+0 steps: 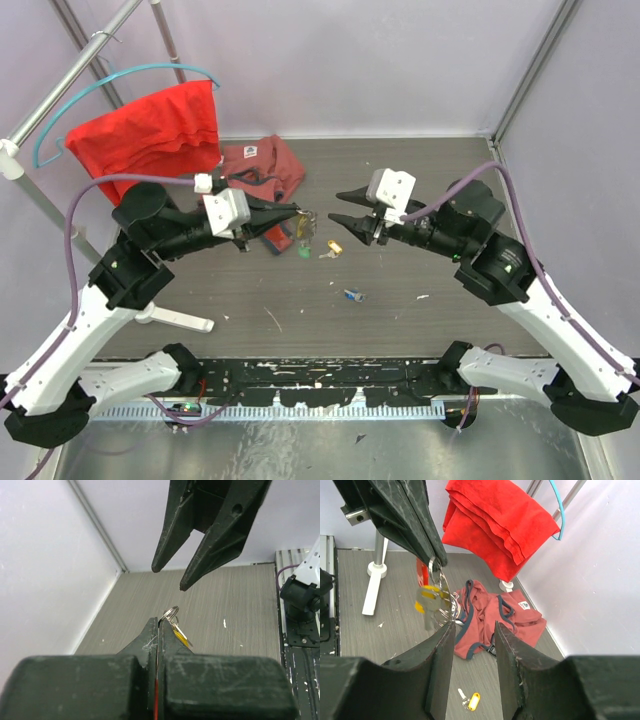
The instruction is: Put the keys on the keyring
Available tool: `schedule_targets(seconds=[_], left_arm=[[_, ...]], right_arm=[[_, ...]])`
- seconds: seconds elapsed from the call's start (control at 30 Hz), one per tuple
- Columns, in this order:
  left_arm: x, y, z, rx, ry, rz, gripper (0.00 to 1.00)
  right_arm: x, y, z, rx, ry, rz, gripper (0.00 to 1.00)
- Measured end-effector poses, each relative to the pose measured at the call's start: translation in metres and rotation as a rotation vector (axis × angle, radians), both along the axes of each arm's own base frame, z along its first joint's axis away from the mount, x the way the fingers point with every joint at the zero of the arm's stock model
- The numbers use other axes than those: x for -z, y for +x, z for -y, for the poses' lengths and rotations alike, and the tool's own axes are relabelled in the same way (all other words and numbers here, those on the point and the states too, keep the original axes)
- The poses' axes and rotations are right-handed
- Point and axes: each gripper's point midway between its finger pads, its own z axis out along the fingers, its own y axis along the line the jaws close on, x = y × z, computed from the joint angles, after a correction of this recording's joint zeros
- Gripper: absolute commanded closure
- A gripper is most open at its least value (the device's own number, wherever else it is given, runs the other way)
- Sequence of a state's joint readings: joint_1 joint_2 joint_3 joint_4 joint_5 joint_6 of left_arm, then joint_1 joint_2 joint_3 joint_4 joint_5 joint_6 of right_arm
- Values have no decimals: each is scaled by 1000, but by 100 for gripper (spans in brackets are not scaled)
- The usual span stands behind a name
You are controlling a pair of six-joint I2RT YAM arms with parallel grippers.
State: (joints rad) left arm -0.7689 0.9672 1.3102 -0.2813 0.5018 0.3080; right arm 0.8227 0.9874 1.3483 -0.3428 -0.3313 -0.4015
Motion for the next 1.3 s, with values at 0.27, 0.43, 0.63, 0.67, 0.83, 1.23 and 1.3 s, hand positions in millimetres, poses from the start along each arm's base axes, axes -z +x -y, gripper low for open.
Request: schedule_targets(seconds=[0.27, 0.43, 0.63, 0.67, 0.83, 1.23, 1.3], left_arm=[[-27, -22, 1, 100, -118, 86, 100], [-33, -27, 6, 141, -170, 79, 100], [-44, -34, 6, 177, -233, 79, 100], [-46, -36, 6, 185, -242, 80, 100], [-57, -46, 4, 224, -277, 88, 100], [-66, -56, 2, 264, -307, 100, 100], [-66, -56, 2, 268, -309, 101, 100]], right_arm=[[-11, -19, 7, -57, 5, 15, 51], [-15, -31, 3, -123, 12, 10, 51], [-17, -39, 0, -169, 20, 0, 50], [-16, -40, 0, -171, 20, -1, 50], [-15, -40, -2, -177, 18, -5, 50], [-8, -32, -17, -204, 12, -39, 53], [-7, -31, -20, -213, 15, -45, 53]])
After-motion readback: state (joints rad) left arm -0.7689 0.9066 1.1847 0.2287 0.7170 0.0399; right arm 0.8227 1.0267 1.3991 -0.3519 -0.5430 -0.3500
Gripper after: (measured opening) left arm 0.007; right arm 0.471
